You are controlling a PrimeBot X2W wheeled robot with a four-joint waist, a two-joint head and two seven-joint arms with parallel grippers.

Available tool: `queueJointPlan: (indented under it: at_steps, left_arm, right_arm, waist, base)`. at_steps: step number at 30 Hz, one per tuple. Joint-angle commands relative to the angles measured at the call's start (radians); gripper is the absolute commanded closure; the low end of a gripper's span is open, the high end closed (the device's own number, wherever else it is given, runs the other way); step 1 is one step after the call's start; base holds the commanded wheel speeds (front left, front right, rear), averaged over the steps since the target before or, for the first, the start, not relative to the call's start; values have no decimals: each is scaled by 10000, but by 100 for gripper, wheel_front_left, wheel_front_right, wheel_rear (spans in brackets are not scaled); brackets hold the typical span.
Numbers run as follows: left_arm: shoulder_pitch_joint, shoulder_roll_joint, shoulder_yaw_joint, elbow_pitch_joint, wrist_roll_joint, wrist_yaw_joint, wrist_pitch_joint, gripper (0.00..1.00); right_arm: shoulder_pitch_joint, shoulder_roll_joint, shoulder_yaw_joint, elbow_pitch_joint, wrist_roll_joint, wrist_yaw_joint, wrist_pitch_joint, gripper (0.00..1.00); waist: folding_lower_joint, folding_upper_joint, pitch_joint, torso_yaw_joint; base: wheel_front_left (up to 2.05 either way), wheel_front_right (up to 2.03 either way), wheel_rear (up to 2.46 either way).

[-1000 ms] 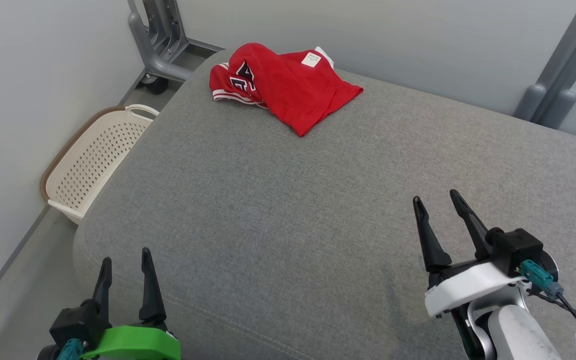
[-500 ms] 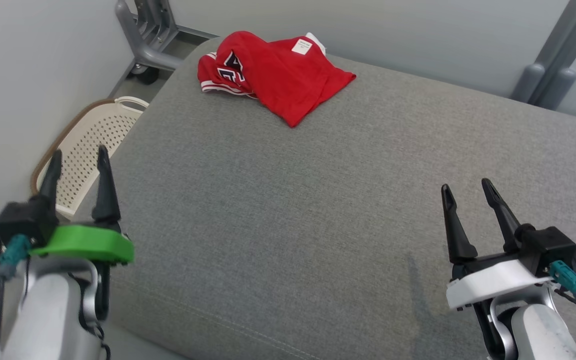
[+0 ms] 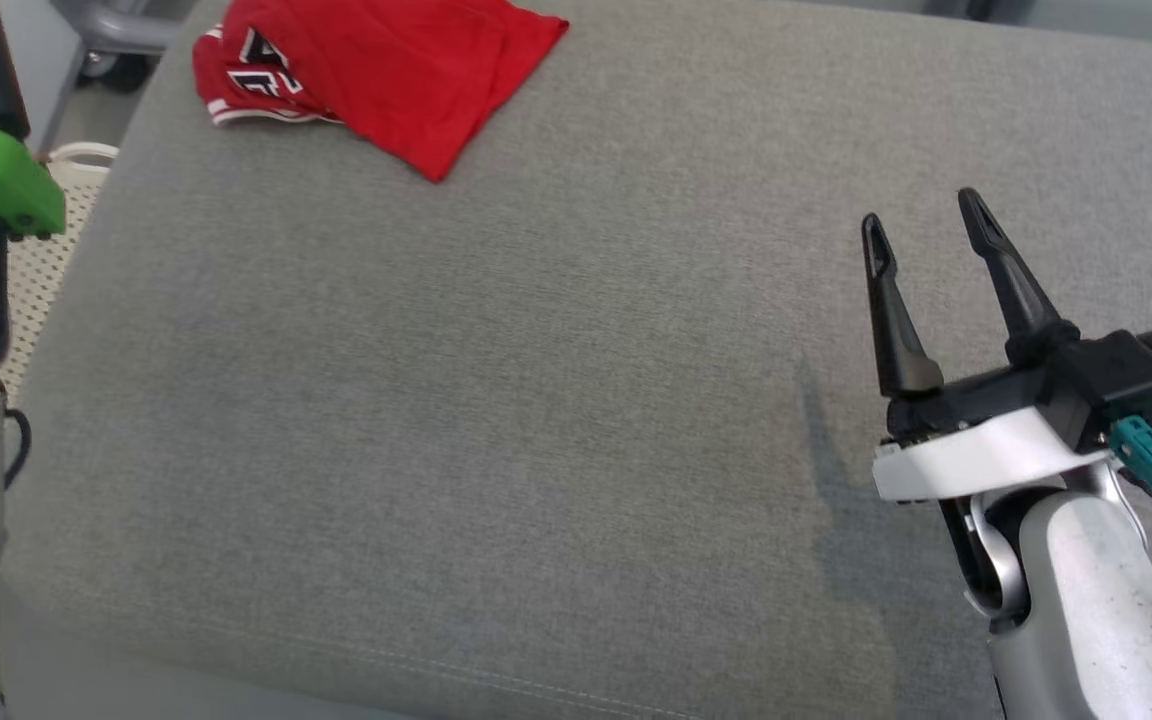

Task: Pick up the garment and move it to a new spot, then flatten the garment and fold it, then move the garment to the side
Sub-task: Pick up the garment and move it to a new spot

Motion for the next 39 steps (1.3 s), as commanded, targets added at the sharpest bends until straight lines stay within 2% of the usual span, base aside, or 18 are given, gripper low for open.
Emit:
queueJointPlan:
  at_steps: [1, 7, 12, 16, 22, 26, 27, 28, 29, 30, 32, 39]
  left_arm:
    - [-501, 97, 26, 364, -12, -77, 112, 0]
    - [-1698, 457, 124, 1968, -98, -140, 335, 0]
    - [-2318, 649, 141, 3096, -131, -152, 240, 0]
    - [-2635, 824, 42, 3871, 2, -101, 299, 0]
    - [-2855, 1111, -3, 4972, 123, 269, 395, 0]
    - [-2956, 1165, -2, 5322, 73, 283, 301, 0]
    - [-2989, 1159, -16, 5420, 56, 264, 272, 5]
    - [-3016, 1164, -40, 5493, 51, 234, 244, 24]
    - [-3055, 1166, -67, 5575, 50, 212, 212, 51]
    - [-3095, 1159, -95, 5656, 49, 195, 186, 70]
    - [-3152, 1123, -164, 5764, 65, 136, 114, 100]
    - [-3321, 1163, -499, 6063, 307, -35, -404, 100]
  right_arm:
    - [-345, -59, 27, -167, -140, 1, 39, 0]
    - [-826, -125, 76, -636, -229, 1, 159, 0]
    - [-912, -175, -4, -943, -280, 1, 216, 0]
    - [-875, -214, -128, -1090, -349, 1, 249, 0]
    - [-817, -186, -120, -1101, -416, 1, 162, 0]
    - [-797, -166, -107, -1045, -399, 1, 105, 0]
    - [-792, -163, -109, -1027, -391, 1, 97, 0]
    - [-791, -158, -102, -1009, -387, 1, 82, 0]
    - [-795, -152, -99, -998, -387, 1, 67, 0]
    - [-799, -146, -92, -986, -395, 1, 66, 0]
    - [-823, -139, -81, -961, -384, 1, 27, 0]
    - [-826, -127, -117, -774, -323, 1, -120, 0]
  waist:
    - [0, 0, 1691, -1572]
    - [0, 0, 2641, -2364]
    - [0, 0, 3194, -2756]
    - [0, 0, 3464, -2891]
    - [0, 0, 3539, -3036]
    - [0, 0, 3513, -3060]
    - [0, 0, 3501, -3064]
    - [0, 0, 3490, -3069]
    - [0, 0, 3480, -3073]
    - [0, 0, 3467, -3078]
    - [0, 0, 3442, -3098]
    - [0, 0, 3163, -3197]
  base:
    - [0, 0, 0]
    - [0, 0, 0]
    - [0, 0, 0]
    - [0, 0, 0]
    - [0, 0, 0]
    - [0, 0, 0]
    - [0, 0, 0]
    - [0, 0, 0]
    - [0, 0, 0]
    - [0, 0, 0]
    - [0, 0, 0]
    - [0, 0, 0]
